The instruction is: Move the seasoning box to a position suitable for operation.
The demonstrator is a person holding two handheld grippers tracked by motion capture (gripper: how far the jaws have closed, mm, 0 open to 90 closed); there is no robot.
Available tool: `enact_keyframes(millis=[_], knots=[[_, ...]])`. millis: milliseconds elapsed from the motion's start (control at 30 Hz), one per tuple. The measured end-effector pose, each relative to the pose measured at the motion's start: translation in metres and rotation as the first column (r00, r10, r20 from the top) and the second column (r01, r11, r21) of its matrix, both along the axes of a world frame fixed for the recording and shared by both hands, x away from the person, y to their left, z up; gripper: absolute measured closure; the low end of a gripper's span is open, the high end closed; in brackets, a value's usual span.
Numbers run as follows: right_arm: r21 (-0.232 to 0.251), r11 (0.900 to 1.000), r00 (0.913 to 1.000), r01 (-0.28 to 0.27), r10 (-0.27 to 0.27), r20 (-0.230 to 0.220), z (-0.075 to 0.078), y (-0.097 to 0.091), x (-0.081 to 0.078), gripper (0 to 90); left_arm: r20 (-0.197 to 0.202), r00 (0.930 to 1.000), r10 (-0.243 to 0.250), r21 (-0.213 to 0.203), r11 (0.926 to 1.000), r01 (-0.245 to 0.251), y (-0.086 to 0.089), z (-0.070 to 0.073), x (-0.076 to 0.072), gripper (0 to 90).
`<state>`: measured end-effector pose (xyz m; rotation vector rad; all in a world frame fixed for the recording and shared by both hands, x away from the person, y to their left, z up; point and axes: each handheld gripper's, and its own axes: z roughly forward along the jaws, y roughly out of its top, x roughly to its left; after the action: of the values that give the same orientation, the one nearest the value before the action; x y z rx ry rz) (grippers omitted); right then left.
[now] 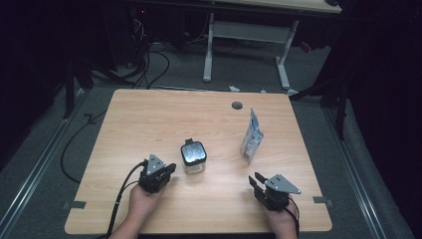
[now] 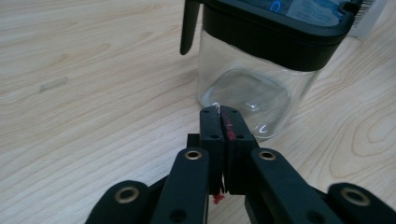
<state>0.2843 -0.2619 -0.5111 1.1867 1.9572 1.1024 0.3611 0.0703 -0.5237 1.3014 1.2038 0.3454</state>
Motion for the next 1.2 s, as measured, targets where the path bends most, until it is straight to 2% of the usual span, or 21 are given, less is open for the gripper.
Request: enact_keyframes(millis=[233,467,767,833,867,900,933,1000,1067,1200], knots=[[0.007,1.0,1.0,0.003,-0.003,-0.009,0.0,-0.006,0.004,83.7,-0.014,0.9999,-0.004,-0.004,1.0,0.004,-0.012,0.0,0.0,89.9],[0.015,0.9995,0.9993,0.028,-0.027,-0.025,-0.002,-0.009,0.004,84.4,-0.003,0.9998,-0.019,0.005,0.9998,0.019,-0.024,0.002,-0.001,90.0],[0.013,0.9997,0.9996,0.022,-0.022,-0.016,-0.001,-0.009,0.004,83.6,-0.001,0.9989,-0.048,0.006,0.9988,0.048,-0.033,0.002,-0.004,90.0],[0.01,0.9997,0.9996,0.022,-0.022,-0.018,-0.001,-0.009,0.004,83.7,0.002,0.9991,-0.042,-0.025,0.9988,0.043,-0.041,0.002,-0.003,90.0],[0.01,0.9997,0.9996,0.022,-0.022,-0.018,-0.001,-0.009,0.004,83.7,0.002,0.9991,-0.042,-0.025,0.9988,0.043,-0.041,0.002,-0.003,90.0],[0.011,0.9997,0.9995,0.023,-0.023,-0.021,-0.001,-0.009,0.004,83.7,0.001,0.9992,-0.039,-0.053,0.9978,0.039,-0.048,0.003,-0.002,89.9],[0.012,0.9997,0.9996,0.022,-0.021,-0.02,-0.001,-0.009,0.004,83.7,-0.003,0.9978,-0.067,-0.007,0.9978,0.067,-0.047,0.002,-0.002,89.9],[0.013,0.9997,0.9996,0.02,-0.02,-0.023,-0.002,-0.008,0.004,83.7,-0.016,0.997,-0.076,-0.006,0.9971,0.076,-0.053,0.0,0.0,89.5],[0.009,0.9998,0.9995,0.018,-0.018,-0.025,-0.003,-0.008,0.004,83.7,-0.007,0.9962,-0.086,0.003,0.9963,0.086,-0.056,0.0,-0.002,89.1],[0.009,0.9999,0.9994,0.011,-0.011,-0.032,-0.004,-0.008,0.005,83.9,0.008,0.9968,-0.079,0.009,0.9968,0.079,-0.051,0.001,-0.004,88.6]])
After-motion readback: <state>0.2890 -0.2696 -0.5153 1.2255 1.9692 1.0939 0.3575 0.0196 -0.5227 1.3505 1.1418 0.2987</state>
